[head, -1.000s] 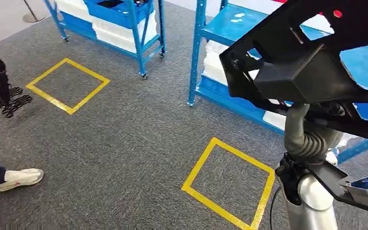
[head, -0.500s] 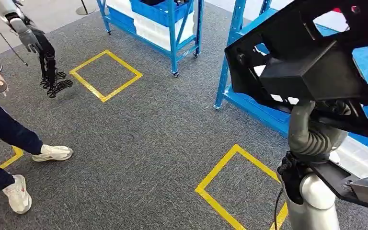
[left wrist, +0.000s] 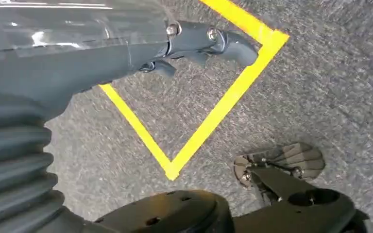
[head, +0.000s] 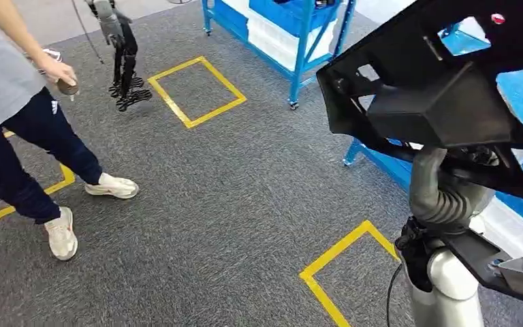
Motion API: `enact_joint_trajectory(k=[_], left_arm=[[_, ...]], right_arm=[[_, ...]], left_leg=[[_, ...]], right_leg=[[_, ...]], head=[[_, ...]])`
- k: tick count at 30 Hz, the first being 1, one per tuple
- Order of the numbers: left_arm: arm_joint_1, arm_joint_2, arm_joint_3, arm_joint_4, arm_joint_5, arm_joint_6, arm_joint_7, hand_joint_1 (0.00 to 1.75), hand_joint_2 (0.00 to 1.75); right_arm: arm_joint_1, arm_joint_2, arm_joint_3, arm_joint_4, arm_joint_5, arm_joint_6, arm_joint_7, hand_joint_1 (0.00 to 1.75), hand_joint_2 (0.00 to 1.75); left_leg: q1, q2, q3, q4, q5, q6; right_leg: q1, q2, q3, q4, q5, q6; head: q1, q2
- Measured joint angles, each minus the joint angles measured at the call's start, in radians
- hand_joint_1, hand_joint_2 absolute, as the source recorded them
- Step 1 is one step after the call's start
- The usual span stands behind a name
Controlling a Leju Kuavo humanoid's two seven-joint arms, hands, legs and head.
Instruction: Take the parts from the cabinet and place them on the table.
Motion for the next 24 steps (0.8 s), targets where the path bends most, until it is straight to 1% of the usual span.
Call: enact_joint_trajectory(k=[1, 2, 3, 4, 5, 6, 7, 8, 10, 11, 12, 13, 14, 15, 16, 17, 18, 19, 20, 21, 22, 23, 24], left_arm=[[0.000, 0.000, -0.002, 0.000, 0.000, 0.000, 0.000, 0.00, 1.75], [0.001, 0.000, -0.003, 0.000, 0.000, 0.000, 0.001, 0.00, 1.75], [0.002, 0.000, -0.005, 0.000, 0.000, 0.000, 0.001, 0.00, 1.75], [0.002, 0.000, -0.005, 0.000, 0.000, 0.001, 0.001, 0.00, 1.75], [0.001, 0.000, -0.006, 0.000, 0.000, 0.001, 0.001, 0.00, 1.75], [0.002, 0.000, -0.008, 0.000, 0.000, 0.001, 0.001, 0.00, 1.75], [0.001, 0.000, -0.008, 0.000, 0.000, 0.001, 0.001, 0.00, 1.75], [0.000, 0.000, -0.009, 0.000, 0.000, 0.001, 0.001, 0.00, 1.75], [0.006, 0.000, -0.010, 0.000, 0.000, 0.002, 0.001, 0.00, 1.75], [0.008, 0.000, -0.010, 0.001, 0.000, 0.002, 0.002, 0.00, 1.75], [0.008, 0.000, -0.010, 0.001, 0.000, 0.004, 0.002, 0.00, 1.75], [0.005, 0.000, -0.010, 0.001, 0.000, 0.008, 0.004, 0.00, 1.75], [0.002, 0.001, -0.010, 0.001, 0.000, 0.008, 0.003, 0.00, 1.75], [0.000, 0.003, -0.010, 0.001, 0.000, 0.009, 0.003, 0.00, 1.75], [0.001, 0.003, -0.009, 0.001, 0.000, 0.010, 0.003, 0.00, 1.75], [-0.001, 0.004, -0.009, 0.001, 0.000, 0.010, 0.003, 0.00, 1.75], [-0.002, 0.004, -0.009, 0.001, 0.000, 0.009, 0.003, 0.00, 1.75], [-0.002, 0.004, -0.010, 0.001, 0.000, 0.009, 0.003, 0.00, 1.75], [-0.002, 0.004, -0.010, 0.001, 0.000, 0.008, 0.004, 0.00, 1.75], [0.003, 0.004, -0.011, 0.001, 0.000, 0.008, 0.005, 0.00, 1.75], [0.003, 0.002, -0.012, 0.001, -0.002, 0.008, 0.005, 0.00, 1.75], [0.000, 0.001, -0.013, 0.000, -0.002, 0.008, 0.005, 0.00, 1.75], [0.000, 0.001, -0.013, 0.000, -0.003, 0.008, 0.005, 0.00, 1.75]], right_arm=[[0.001, 0.000, 0.000, 0.000, 0.000, 0.000, 0.000, 1.75, 1.75], [0.003, 0.000, 0.001, 0.000, 0.000, 0.000, 0.000, 1.75, 1.75], [0.003, 0.000, 0.000, 0.000, 0.000, 0.000, 0.000, 1.75, 1.75], [0.003, 0.000, 0.000, 0.000, 0.000, -0.001, 0.000, 1.75, 1.75], [0.003, 0.000, 0.001, 0.000, 0.000, -0.002, 0.000, 1.75, 1.75], [0.003, -0.001, 0.000, -0.001, 0.000, -0.003, 0.000, 1.75, 1.75], [0.004, -0.001, 0.000, -0.001, 0.000, -0.004, 0.000, 1.75, 1.75], [0.003, -0.002, 0.000, -0.004, 0.000, -0.005, 0.000, 1.75, 1.75], [0.006, -0.002, 0.002, -0.005, 0.001, -0.005, 0.001, 1.75, 1.75], [0.005, -0.001, 0.002, -0.005, 0.001, -0.005, 0.001, 1.75, 1.75], [0.004, -0.001, 0.002, -0.005, 0.002, -0.005, 0.002, 1.75, 1.75], [0.005, -0.001, 0.002, -0.005, 0.002, -0.005, 0.003, 1.75, 1.75], [0.005, -0.001, 0.002, -0.007, 0.002, -0.005, 0.002, 1.75, 1.75], [0.006, -0.001, 0.002, -0.007, 0.002, -0.005, 0.003, 1.75, 1.75], [0.006, -0.001, 0.002, -0.007, 0.002, -0.005, 0.003, 1.75, 1.75], [0.007, -0.001, 0.002, -0.007, 0.002, -0.005, 0.003, 1.75, 1.75], [0.007, -0.001, 0.002, -0.007, 0.002, -0.006, 0.003, 1.75, 1.75], [0.007, -0.001, 0.002, -0.007, 0.002, -0.006, 0.003, 1.75, 1.75], [0.007, 0.000, 0.003, -0.007, 0.002, -0.006, 0.003, 1.75, 1.75], [0.007, 0.000, 0.003, -0.007, 0.002, -0.007, 0.003, 1.75, 1.75], [0.007, -0.001, 0.002, -0.008, 0.003, -0.007, 0.003, 1.75, 1.75], [0.007, -0.001, 0.002, -0.008, 0.003, -0.008, 0.003, 1.75, 1.75], [0.007, -0.001, 0.002, -0.008, 0.003, -0.010, 0.003, 1.75, 1.75]], left_leg=[[-0.002, -0.014, -0.001, 0.000, 0.001, 0.002], [-0.002, -0.027, -0.001, 0.000, 0.002, 0.002], [-0.002, -0.041, -0.001, 0.000, 0.002, 0.003], [-0.002, -0.057, 0.000, 0.000, 0.004, 0.001], [-0.001, -0.073, 0.001, 0.001, 0.005, -0.001], [0.001, -0.087, 0.001, 0.001, 0.006, -0.003], [-0.004, -0.099, -0.006, 0.004, 0.010, -0.010], [-0.001, -0.109, -0.016, 0.007, 0.013, -0.015], [0.004, -0.131, -0.024, -0.005, 0.026, -0.033], [0.002, -0.146, -0.024, -0.008, 0.031, -0.040], [0.000, -0.091, -0.026, 0.003, 0.020, -0.039], [-0.008, -0.034, -0.041, 0.039, -0.006, -0.040], [-0.008, -0.008, -0.070, 0.108, -0.045, -0.041], [-0.007, 0.001, -0.107, 0.197, -0.085, -0.042], [-0.007, 0.004, -0.140, 0.276, -0.114, -0.043], [-0.006, 0.006, -0.152, 0.313, -0.121, -0.045], [-0.005, 0.009, -0.139, 0.297, -0.106, -0.046], [-0.002, 0.015, -0.104, 0.238, -0.076, -0.046], [0.001, 0.029, -0.055, 0.149, -0.038, -0.046], [0.002, 0.066, 0.000, 0.051, 0.000, -0.045], [-0.011, 0.133, 0.019, 0.011, -0.015, -0.048], [-0.014, 0.120, 0.013, 0.005, -0.010, -0.032], [-0.015, 0.108, 0.009, 0.004, -0.010, -0.028]], right_leg=[[0.003, 0.002, -0.037, 0.072, -0.019, -0.001], [0.004, 0.004, -0.052, 0.095, -0.014, -0.003], [0.004, 0.006, -0.044, 0.071, 0.013, -0.005], [0.004, 0.011, -0.017, 0.006, 0.059, -0.008], [0.003, 0.028, 0.026, -0.090, 0.111, -0.009], [0.001, 0.064, 0.061, -0.171, 0.148, -0.011], [0.000, 0.113, 0.071, -0.198, 0.138, -0.013], [-0.003, 0.107, 0.077, -0.220, 0.128, -0.013], [0.005, 0.089, 0.075, -0.211, 0.130, -0.015], [0.000, 0.073, 0.079, -0.218, 0.135, -0.023], [-0.011, 0.054, 0.083, -0.224, 0.140, -0.031], [-0.008, 0.042, 0.085, -0.226, 0.140, -0.040], [-0.004, 0.025, 0.085, -0.226, 0.140, -0.046], [0.000, 0.010, 0.086, -0.226, 0.139, -0.048], [0.001, -0.006, 0.085, -0.226, 0.139, -0.049], [0.001, -0.021, 0.086, -0.226, 0.139, -0.049], [0.001, -0.035, 0.087, -0.226, 0.138, -0.048], [0.001, -0.047, 0.089, -0.225, 0.136, -0.048], [0.001, -0.057, 0.093, -0.225, 0.134, -0.046], [0.001, -0.065, 0.099, -0.224, 0.129, -0.041], [0.009, -0.073, 0.099, -0.223, 0.125, -0.033], [0.016, -0.081, 0.097, -0.219, 0.123, -0.029], [0.017, -0.092, 0.098, -0.221, 0.123, -0.027]], head=[[0.006, 0.000], [0.009, 0.000], [0.011, 0.000], [0.013, 0.000], [0.017, 0.000], [0.022, 0.000], [0.025, 0.000], [0.024, 0.000], [0.019, 0.000], [0.016, 0.000], [0.009, 0.000], [-0.006, 0.000], [-0.015, 0.000], [-0.017, 0.000], [-0.019, 0.000], [-0.022, 0.000], [-0.024, 0.000], [-0.026, 0.000], [-0.028, 0.000], [-0.029, 0.000], [-0.032, 0.000], [-0.034, 0.000], [-0.026, 0.000]])
